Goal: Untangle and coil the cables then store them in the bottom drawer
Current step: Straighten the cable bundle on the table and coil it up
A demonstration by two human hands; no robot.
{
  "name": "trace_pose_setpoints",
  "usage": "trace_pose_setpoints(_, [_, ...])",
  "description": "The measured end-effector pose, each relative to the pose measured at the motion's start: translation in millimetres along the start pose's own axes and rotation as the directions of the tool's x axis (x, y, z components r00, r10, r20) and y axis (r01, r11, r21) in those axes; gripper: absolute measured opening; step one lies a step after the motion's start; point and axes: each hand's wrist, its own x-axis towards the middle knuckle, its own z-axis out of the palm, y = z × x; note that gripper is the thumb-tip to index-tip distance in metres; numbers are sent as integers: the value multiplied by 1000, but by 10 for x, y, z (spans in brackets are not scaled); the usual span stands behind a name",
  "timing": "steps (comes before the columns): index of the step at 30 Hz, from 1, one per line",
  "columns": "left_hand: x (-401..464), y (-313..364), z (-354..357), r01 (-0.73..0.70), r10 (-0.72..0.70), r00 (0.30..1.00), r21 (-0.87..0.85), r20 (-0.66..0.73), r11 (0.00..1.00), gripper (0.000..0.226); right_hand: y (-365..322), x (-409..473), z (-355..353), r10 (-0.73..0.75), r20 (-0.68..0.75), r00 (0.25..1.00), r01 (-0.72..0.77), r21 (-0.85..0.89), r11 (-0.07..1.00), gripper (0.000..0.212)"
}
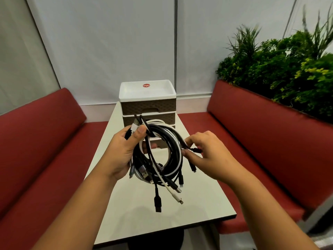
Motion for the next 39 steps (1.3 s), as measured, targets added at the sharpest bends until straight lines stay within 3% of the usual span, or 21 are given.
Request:
trace_pose_setpoints(2, [1, -7, -3, -11, 11, 1000, -40, -8, 999, 49, -18, -13, 15, 48, 26, 998, -53, 214, 975, 10])
trace_pose_setpoints(5, [3, -14, 20, -38, 37, 999, -53, -23, 998, 46, -13, -20, 52, 103, 121, 987, -153, 556, 817, 3])
trace_pose_setpoints(10, [63, -35, -48, -51, 50, 998, -21, -42, 998, 65, 21, -64, 56, 102, 184, 978, -208, 768, 605, 13])
trace_pose_setpoints(12, [69, -27, -63, -52, 51, 998, -23, -27, 998, 57, 25, -49, 26, 93, 159, 983, -179, 708, 683, 17])
trace_pose_setpoints(14, [52, -20, -26, -37, 37, 999, -37, -3, 999, 33, 49, -5, -4, 87, 69, 994, -109, 472, 875, 19])
trace_pose_setpoints(15, [40, -14, 7, -37, 38, 999, -45, 19, 998, 32, 45, 14, -28, 71, 21, 997, -74, 330, 941, 22])
trace_pose_setpoints(17, [21, -1, 36, -34, 35, 999, -46, 37, 998, 30, 13, 48, -93, 14, -46, 999, -11, 81, 997, 32])
trace_pose_setpoints(19, [29, 23, 29, -22, 24, 999, -45, 40, 999, 38, -26, 85, -164, -41, -59, 997, 38, -63, 997, 37])
trace_pose_setpoints(22, [31, 31, -11, 9, -7, 997, -24, 71, 1000, 70, -95, 144, -231, -28, 61, 998, 26, 38, 999, 27])
trace_pose_setpoints(24, [24, 26, -23, 10, -9, 996, -7, 84, 1000, 77, -86, 191, -236, -14, 130, 991, 4, 76, 997, 16])
trace_pose_setpoints(28, [43, 24, -3, 13, -26, 995, 129, 96, 992, 71, 2, 282, -254, 51, 186, 981, -53, 9, 999, 4])
trace_pose_setpoints(32, [40, 22, 93, 40, -60, 990, 151, 131, 988, 57, 119, 329, -161, 102, 112, 988, -114, 103, 988, 9])
trace_pose_setpoints(34, [39, 38, 156, 54, -68, 990, 110, 120, 992, 48, 154, 320, -23, 147, 139, 979, -186, 336, 923, 8])
trace_pose_setpoints(37, [55, 62, 211, 76, -84, 991, 88, 101, 993, 44, 119, 272, 162, 210, 173, 962, -269, 727, 632, 12])
trace_pose_setpoints(39, [68, 62, 216, 85, -91, 991, 69, 97, 994, 44, 103, 244, 248, 222, 216, 951, -297, 840, 454, 15])
